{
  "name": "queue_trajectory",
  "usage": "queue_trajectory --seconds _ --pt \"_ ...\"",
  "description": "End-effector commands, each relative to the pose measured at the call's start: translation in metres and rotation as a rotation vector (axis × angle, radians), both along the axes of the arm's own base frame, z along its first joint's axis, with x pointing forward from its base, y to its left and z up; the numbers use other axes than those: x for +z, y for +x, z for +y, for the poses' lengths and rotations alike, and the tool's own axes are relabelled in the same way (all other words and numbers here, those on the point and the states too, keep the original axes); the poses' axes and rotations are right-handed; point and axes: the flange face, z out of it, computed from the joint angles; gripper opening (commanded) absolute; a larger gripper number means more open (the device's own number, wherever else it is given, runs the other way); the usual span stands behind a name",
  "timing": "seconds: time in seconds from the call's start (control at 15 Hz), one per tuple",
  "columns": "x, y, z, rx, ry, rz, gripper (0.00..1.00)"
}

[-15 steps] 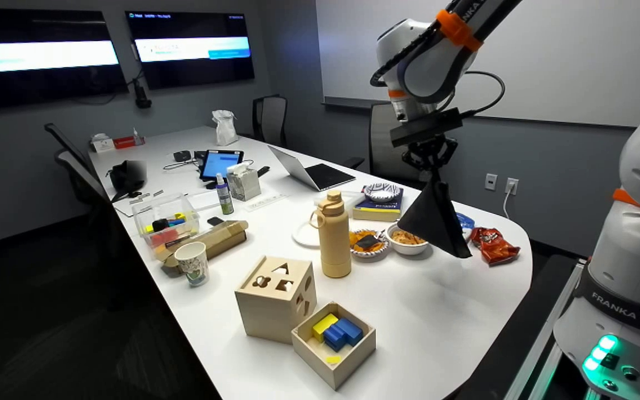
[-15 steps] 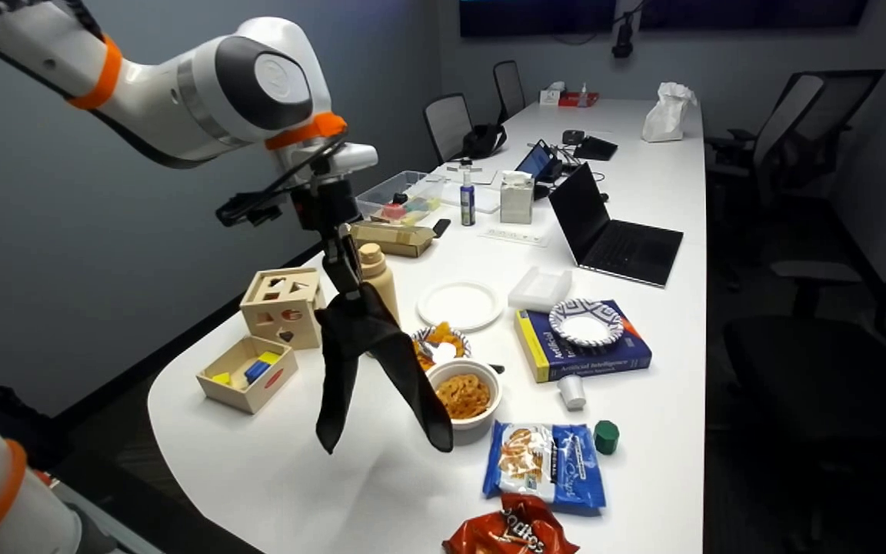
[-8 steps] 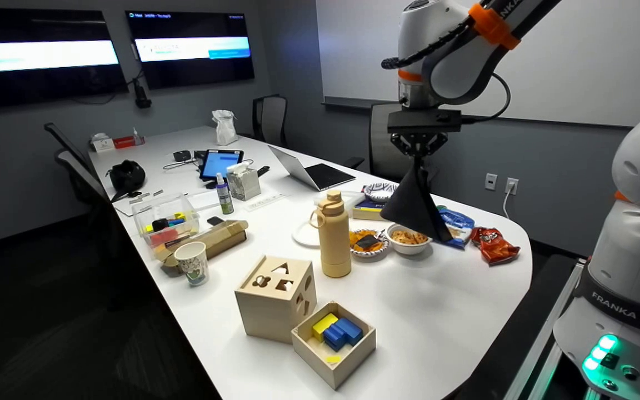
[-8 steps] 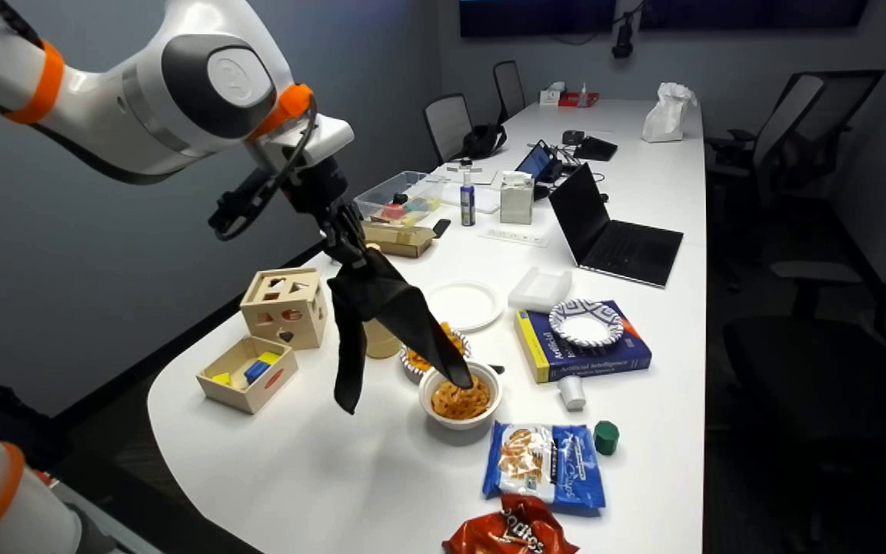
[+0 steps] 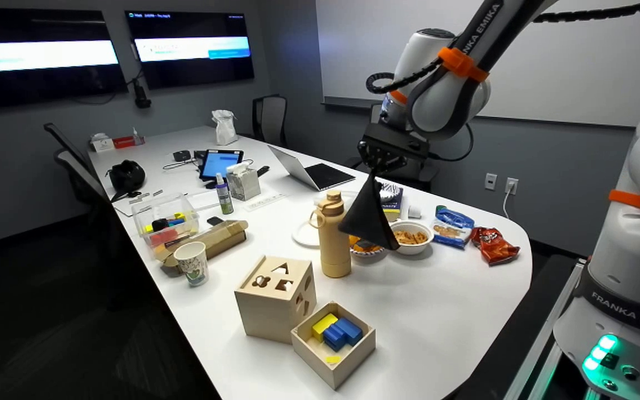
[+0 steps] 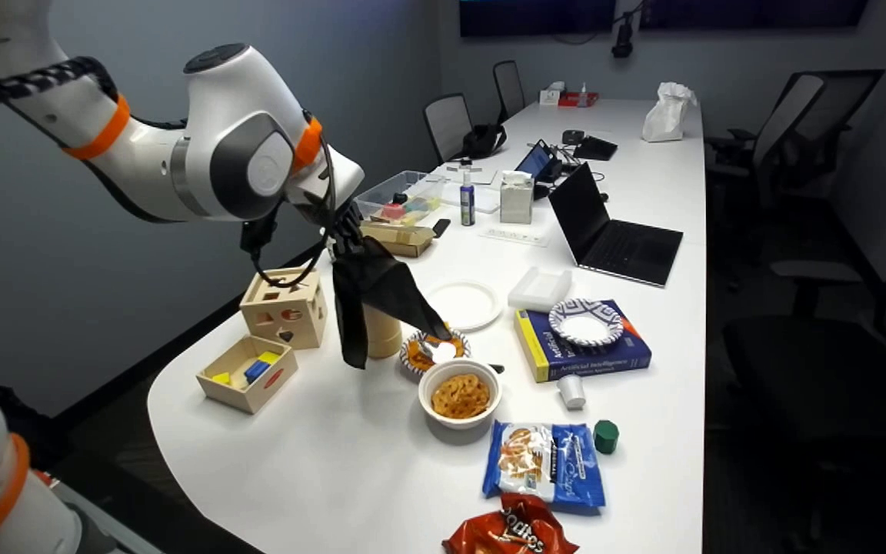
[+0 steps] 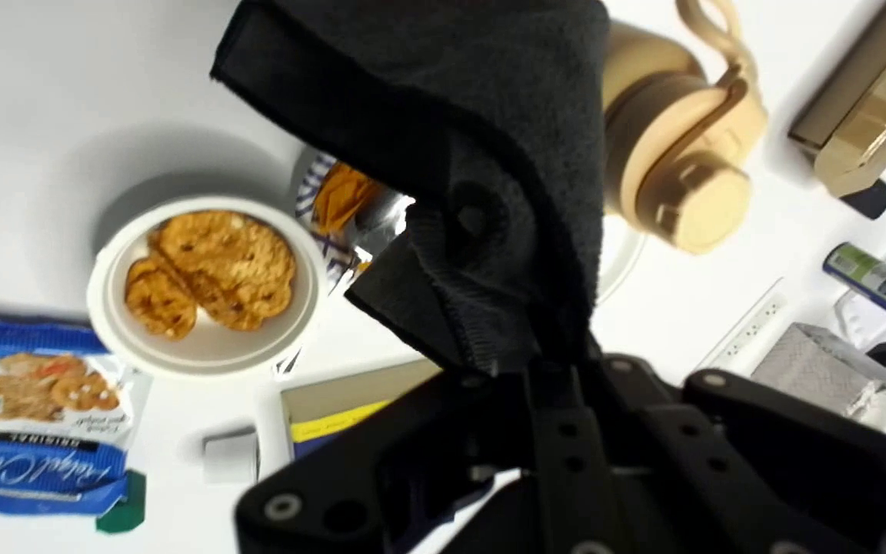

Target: Unfold the towel.

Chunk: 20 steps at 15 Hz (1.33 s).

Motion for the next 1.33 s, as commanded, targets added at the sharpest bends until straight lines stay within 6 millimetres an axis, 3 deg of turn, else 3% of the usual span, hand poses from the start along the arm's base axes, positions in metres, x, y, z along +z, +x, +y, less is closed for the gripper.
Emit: queue_trajectory --seconds 0.0,0.13,0.33,0.67,0.8,0.87,0.93,1.27 --pt "-0.024 -0.002 0.049 0.031 0.102 0.071 0.01" --pt "-0.02 -0.012 0.061 0.059 0.185 0.171 0.01" --pt "-0.037 -0.017 0.037 0.035 0.226 0.282 0.01" --pt "-0.059 -0.024 -0.03 -0.114 0.197 0.361 0.01" --pt "-0.063 -0.028 -0.041 -0.13 0.215 0.385 0.01" --pt "-0.065 -0.03 -0.045 -0.128 0.223 0.396 0.1" --pt "-0.065 -0.032 -0.046 -0.121 0.23 0.408 0.29" --pt "-0.061 -0.037 -0.048 -0.079 0.23 0.441 0.66"
